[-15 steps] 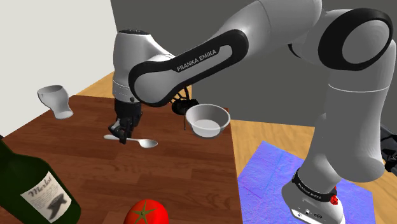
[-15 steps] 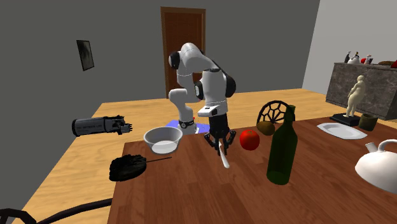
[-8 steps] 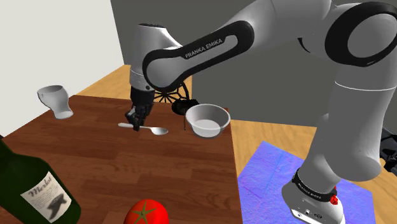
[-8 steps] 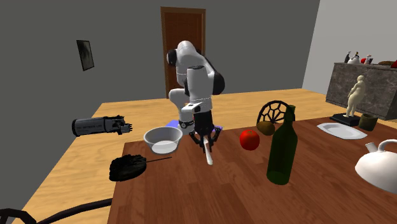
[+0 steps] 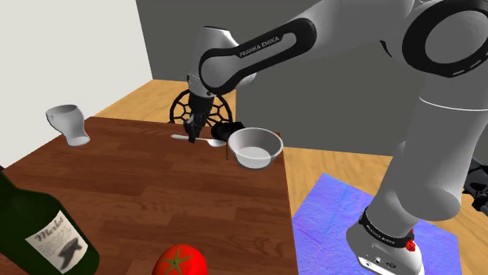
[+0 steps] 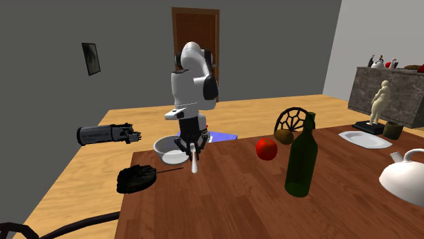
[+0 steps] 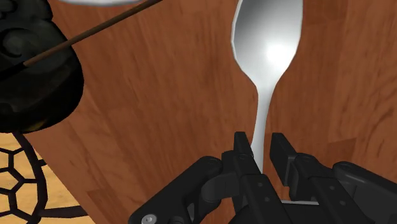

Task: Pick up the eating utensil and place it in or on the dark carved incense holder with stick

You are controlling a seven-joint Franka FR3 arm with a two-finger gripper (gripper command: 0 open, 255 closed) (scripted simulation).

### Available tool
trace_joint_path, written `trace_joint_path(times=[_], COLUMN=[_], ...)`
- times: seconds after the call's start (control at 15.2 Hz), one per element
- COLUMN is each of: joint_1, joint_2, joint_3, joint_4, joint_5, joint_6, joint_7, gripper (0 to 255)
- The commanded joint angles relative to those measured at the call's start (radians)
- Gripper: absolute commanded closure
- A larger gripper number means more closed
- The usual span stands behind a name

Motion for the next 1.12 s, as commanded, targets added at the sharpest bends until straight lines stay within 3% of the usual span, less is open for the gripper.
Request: trace_joint_path(times=[0.0,0.92,1.06], joint_1=[-0.027,-0.221,-0.221], joint_2=[-0.006,0.043,0.051], joint_3=[-0.015,-0.138,-0.137], joint_4=[0.002,0.103,0.087], joint_5=[0.015,0.092,0.095], joint_6=[-0.015,-0.124,-0.1], joint_7=[-0.051,-0.392,-0.398], gripper=[255,255,255])
